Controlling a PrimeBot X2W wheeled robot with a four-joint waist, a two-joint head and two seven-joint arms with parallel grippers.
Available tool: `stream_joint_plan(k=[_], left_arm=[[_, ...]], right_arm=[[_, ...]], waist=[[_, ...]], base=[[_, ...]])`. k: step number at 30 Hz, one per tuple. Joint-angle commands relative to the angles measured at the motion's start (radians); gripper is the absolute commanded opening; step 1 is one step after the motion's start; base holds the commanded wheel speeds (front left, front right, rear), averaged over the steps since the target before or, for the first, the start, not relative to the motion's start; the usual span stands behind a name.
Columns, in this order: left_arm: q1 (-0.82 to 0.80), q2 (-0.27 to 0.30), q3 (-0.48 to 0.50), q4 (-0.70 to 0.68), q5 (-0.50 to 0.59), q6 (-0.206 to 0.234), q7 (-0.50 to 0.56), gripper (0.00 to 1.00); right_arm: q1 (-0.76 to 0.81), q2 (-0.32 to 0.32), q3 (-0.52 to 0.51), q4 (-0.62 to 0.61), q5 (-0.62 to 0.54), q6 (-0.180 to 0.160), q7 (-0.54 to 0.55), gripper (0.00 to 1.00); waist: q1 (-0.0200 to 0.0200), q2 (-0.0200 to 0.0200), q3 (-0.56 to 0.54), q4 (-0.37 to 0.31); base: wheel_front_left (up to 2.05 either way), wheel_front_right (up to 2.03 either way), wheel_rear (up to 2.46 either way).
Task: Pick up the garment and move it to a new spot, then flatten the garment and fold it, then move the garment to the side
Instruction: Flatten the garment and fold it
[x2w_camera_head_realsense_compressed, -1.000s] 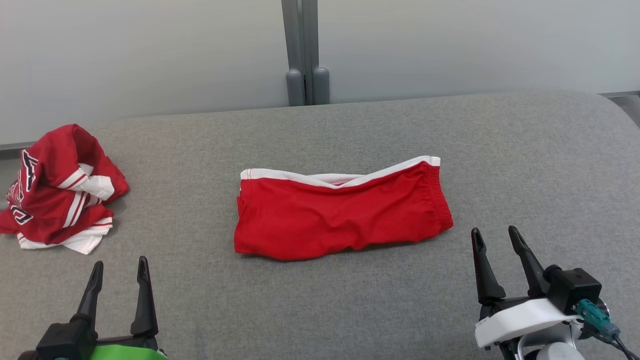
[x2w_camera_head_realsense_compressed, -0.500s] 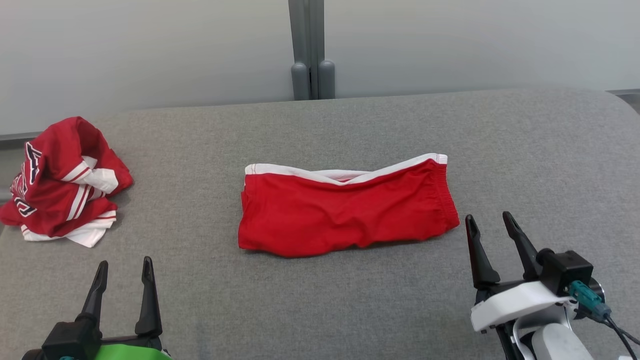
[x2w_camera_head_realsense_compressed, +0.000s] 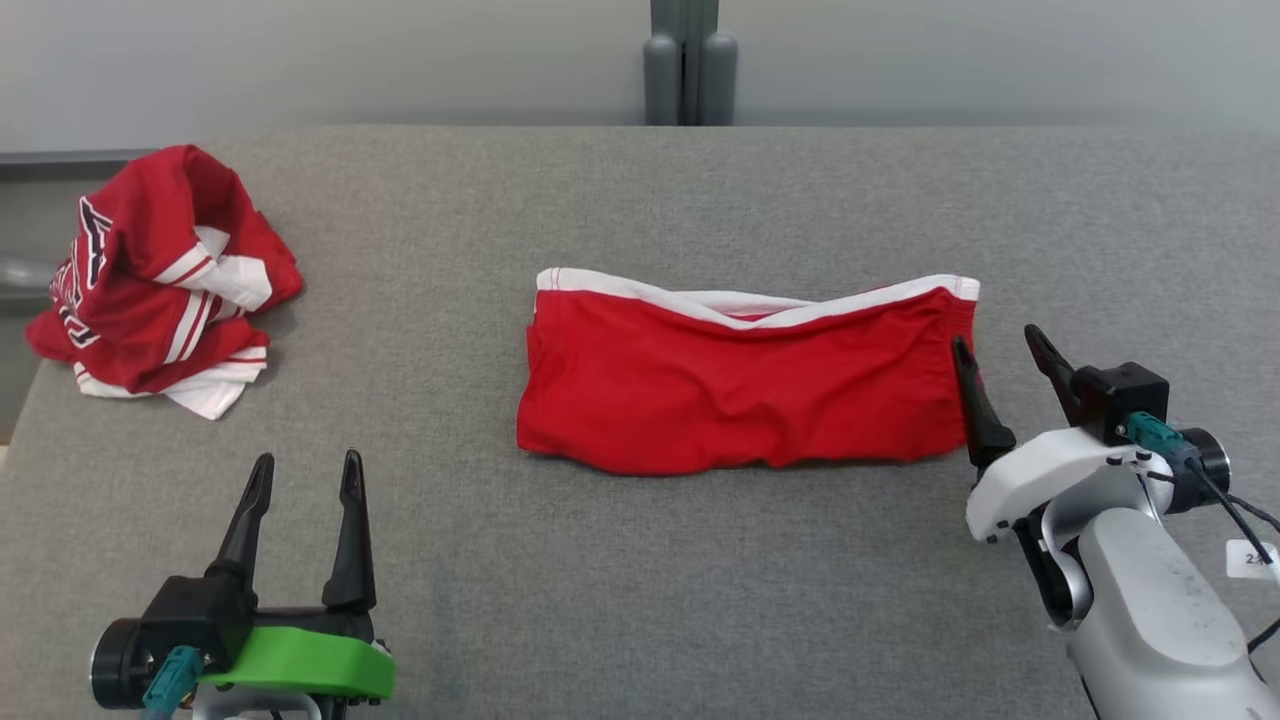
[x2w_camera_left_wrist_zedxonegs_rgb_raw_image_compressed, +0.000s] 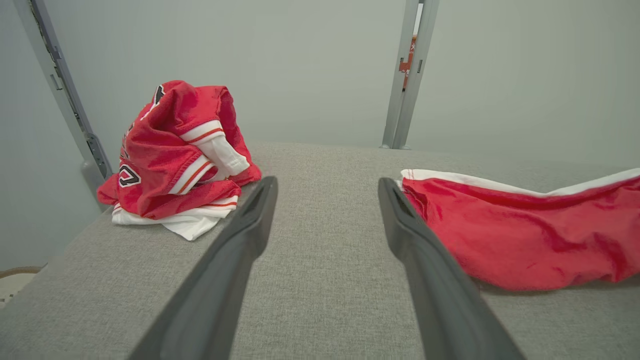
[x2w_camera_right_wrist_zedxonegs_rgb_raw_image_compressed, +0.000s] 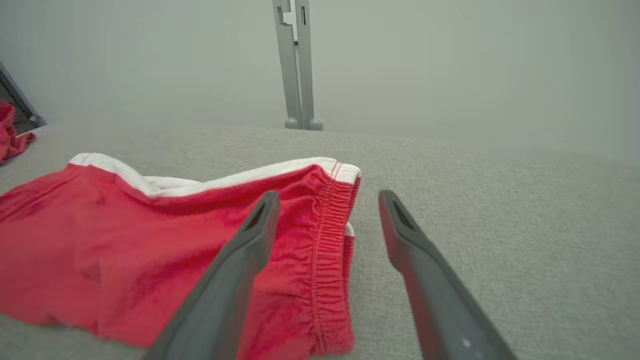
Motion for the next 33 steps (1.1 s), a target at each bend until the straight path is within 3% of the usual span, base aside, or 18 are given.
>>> stream_joint_plan(k=[1,11,15,16,18,23,33], left_arm=[[-0.022,-0.002,-0.005,0.004,-0.005,-0.002,-0.003,1.00],[-0.069,-0.009,-0.028,0.010,-0.005,-0.002,-0.003,1.00],[-0.083,-0.010,-0.035,0.017,-0.004,-0.002,-0.003,1.00],[-0.087,-0.010,-0.037,0.019,-0.006,-0.002,-0.003,1.00],[-0.088,-0.011,-0.038,0.023,-0.008,-0.002,-0.003,1.00],[-0.071,-0.011,-0.031,0.036,-0.007,-0.002,-0.003,1.00],[-0.037,-0.011,-0.024,0.037,-0.002,-0.002,-0.003,1.00]], right_arm=[[-0.021,-0.009,-0.007,0.044,-0.004,-0.001,0.004,1.00],[-0.161,-0.026,-0.017,0.370,0.008,-0.001,0.013,1.00],[-0.192,-0.005,0.000,0.461,0.036,-0.001,0.023,1.00],[-0.196,0.000,0.008,0.480,0.048,-0.001,0.030,0.59],[-0.205,0.010,0.023,0.505,0.080,-0.001,0.033,0.00],[-0.210,-0.012,0.059,0.535,0.133,-0.002,0.021,0.00],[-0.177,-0.141,0.100,0.525,0.216,-0.002,-0.006,0.00]], waist=[[0.0000,-0.0001,0.050,0.049],[0.0000,-0.0001,0.110,0.089],[0.0000,-0.0001,0.117,0.095],[0.0000,-0.0001,0.117,0.095],[0.0000,-0.0001,0.116,0.094],[0.0000,-0.0001,0.094,0.078],[0.0000,-0.0001,0.040,0.023]], base=[[0.00,0.00,0.00],[0.00,0.00,0.00],[0.00,0.00,0.00],[0.00,0.00,0.00],[0.00,0.00,0.00],[0.00,0.00,0.00],[0.00,0.00,0.00]])
